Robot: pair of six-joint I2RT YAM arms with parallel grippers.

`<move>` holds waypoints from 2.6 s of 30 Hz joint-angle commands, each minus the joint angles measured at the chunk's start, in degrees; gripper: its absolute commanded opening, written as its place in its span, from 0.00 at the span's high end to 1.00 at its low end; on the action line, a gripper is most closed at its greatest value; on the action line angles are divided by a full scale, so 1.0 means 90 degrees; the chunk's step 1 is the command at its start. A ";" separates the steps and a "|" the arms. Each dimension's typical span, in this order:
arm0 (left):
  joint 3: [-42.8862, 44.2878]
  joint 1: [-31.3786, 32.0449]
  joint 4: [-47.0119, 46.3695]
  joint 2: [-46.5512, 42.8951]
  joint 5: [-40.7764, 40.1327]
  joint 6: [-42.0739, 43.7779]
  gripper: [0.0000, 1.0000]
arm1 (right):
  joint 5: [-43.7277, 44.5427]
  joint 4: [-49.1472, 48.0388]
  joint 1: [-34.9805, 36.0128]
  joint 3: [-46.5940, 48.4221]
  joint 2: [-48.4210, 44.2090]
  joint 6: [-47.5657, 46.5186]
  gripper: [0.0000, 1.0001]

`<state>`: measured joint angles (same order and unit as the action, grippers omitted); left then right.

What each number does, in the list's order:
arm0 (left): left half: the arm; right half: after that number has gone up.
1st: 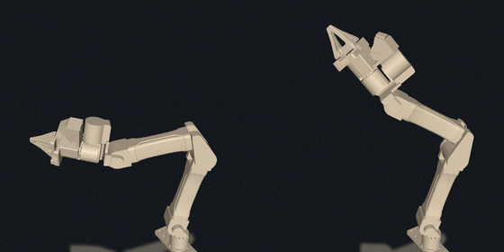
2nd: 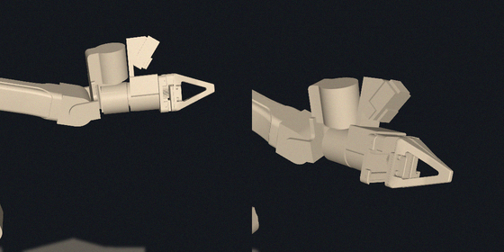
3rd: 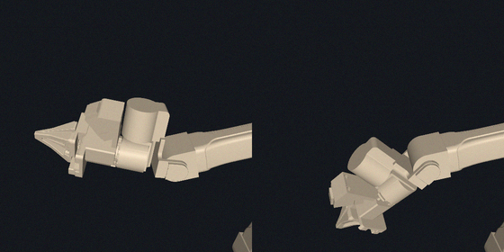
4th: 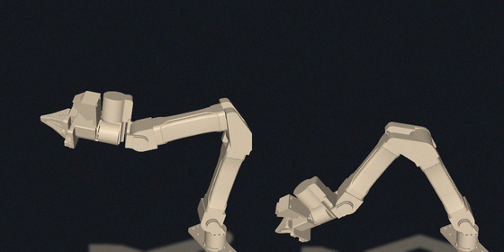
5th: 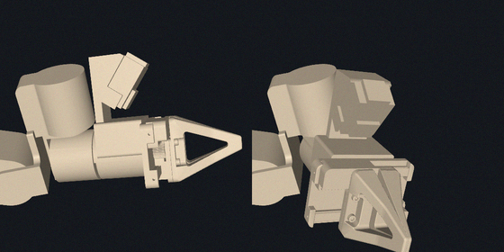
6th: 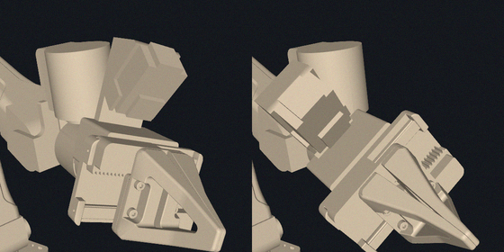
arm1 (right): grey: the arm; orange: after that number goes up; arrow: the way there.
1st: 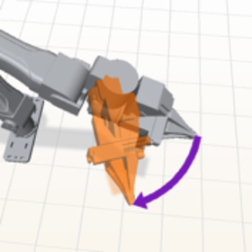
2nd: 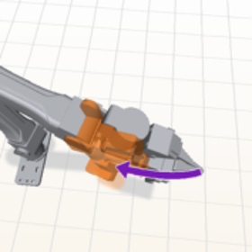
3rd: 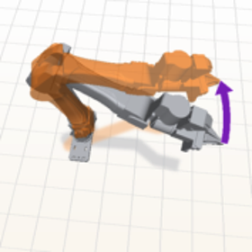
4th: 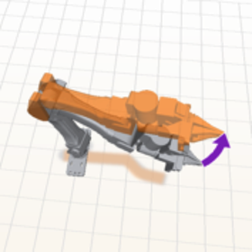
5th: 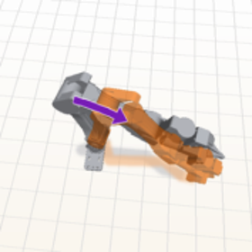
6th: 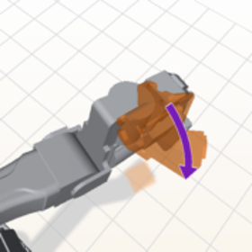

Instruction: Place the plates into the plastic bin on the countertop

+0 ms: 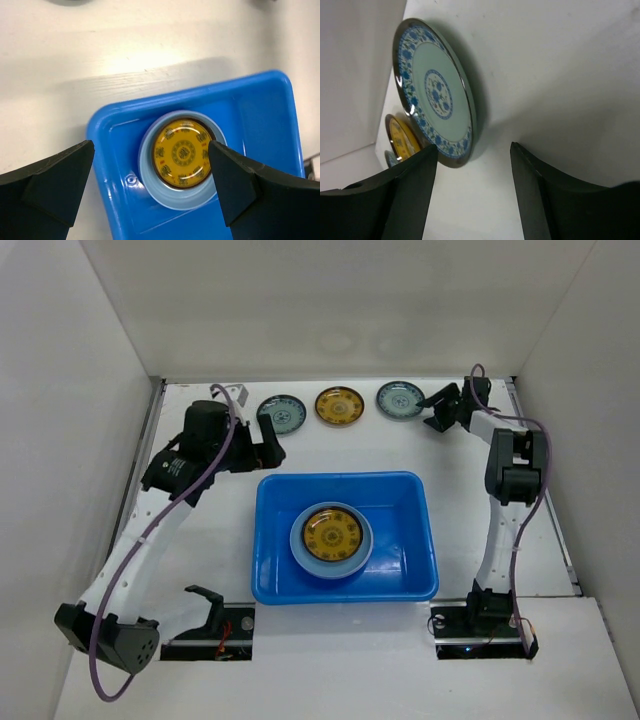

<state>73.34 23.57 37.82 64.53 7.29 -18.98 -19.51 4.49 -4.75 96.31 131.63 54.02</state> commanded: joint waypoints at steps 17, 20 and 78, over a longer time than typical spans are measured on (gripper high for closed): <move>-0.0678 -0.1667 0.0328 -0.1564 0.0245 -0.0869 0.00 | -0.0450 -0.0284 0.0211 0.1711 0.1361 0.1175 0.95; -0.0737 -0.1774 0.0407 -0.1730 0.0245 -0.0899 0.00 | -0.0498 -0.0566 0.0191 0.1565 0.1176 0.1224 0.99; -0.1753 -0.1794 -0.2952 0.0983 -0.1484 -0.2197 0.00 | 0.1961 0.3309 0.5835 -0.3808 -0.5700 -0.3121 0.59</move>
<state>54.85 7.11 14.79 72.34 -4.71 -38.11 -5.80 33.17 45.93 57.98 80.77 28.14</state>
